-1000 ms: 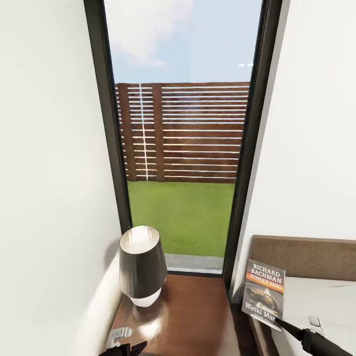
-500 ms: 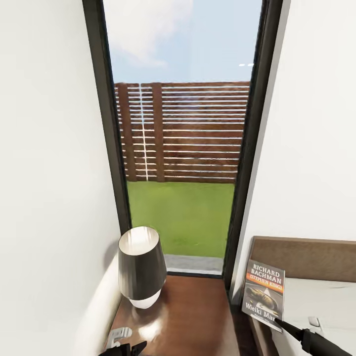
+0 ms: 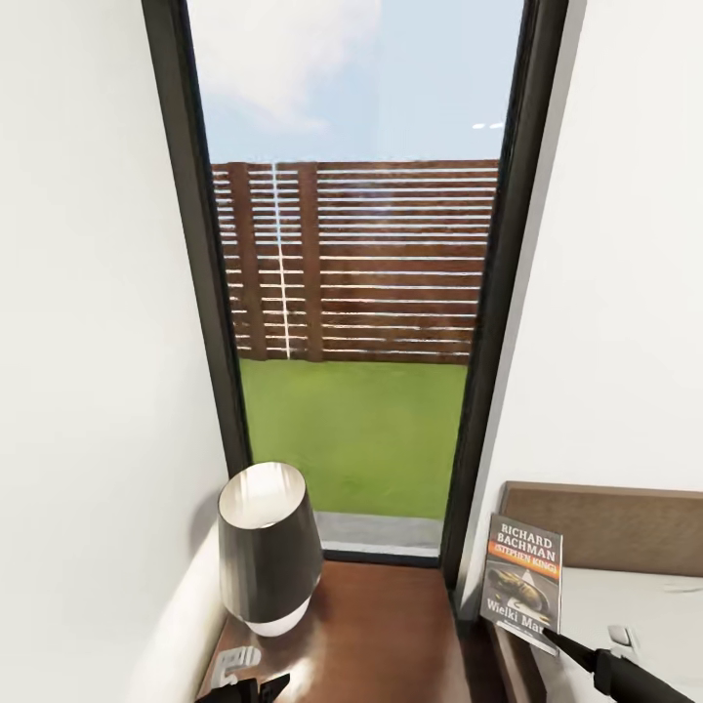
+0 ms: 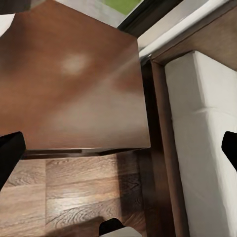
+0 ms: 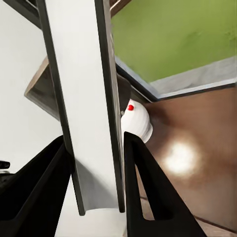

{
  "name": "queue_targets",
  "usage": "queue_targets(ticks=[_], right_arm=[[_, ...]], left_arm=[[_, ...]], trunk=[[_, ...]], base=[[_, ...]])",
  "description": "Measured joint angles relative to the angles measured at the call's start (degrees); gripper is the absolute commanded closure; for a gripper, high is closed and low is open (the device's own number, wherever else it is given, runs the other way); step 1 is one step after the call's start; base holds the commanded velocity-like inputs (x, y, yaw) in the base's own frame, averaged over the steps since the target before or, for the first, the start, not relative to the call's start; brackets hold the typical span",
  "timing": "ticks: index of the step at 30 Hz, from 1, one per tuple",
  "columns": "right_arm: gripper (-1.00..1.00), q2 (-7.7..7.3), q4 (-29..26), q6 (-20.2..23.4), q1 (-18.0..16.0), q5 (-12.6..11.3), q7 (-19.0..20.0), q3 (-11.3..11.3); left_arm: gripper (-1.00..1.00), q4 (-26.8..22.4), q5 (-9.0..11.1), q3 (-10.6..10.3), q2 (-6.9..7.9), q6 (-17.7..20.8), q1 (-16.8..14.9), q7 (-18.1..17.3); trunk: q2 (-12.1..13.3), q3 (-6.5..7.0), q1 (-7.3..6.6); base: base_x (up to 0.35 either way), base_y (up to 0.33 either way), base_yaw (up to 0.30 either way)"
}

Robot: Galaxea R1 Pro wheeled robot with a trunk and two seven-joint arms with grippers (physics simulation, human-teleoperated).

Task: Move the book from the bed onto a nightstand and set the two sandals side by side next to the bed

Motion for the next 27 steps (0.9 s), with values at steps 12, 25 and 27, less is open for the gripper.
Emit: queue_targets(ticks=[12,25,27], right_arm=[[1.00,4.91,0.23,0.11,0.00,15.03,-0.60,0.24],[1.00,5.86,-0.03,3.31,-0.01,16.86,0.29,-0.39],[1.00,5.86,-0.38,5.63,-0.01,16.97,0.35,-0.48]], left_arm=[[-1.00,0.00,0.00,0.00,0.00,0.00,0.00,-0.01],[-1.00,0.00,0.00,0.05,0.00,0.00,-0.01,-0.08],[-1.00,0.00,0.00,0.05,0.00,0.00,-0.01,-0.09]], trunk=[[0.00,0.00,0.01],[0.00,0.00,0.00],[0.00,0.00,0.00]], base=[[0.005,0.000,0.000],[0.000,0.000,0.000],[0.000,0.000,0.000]])
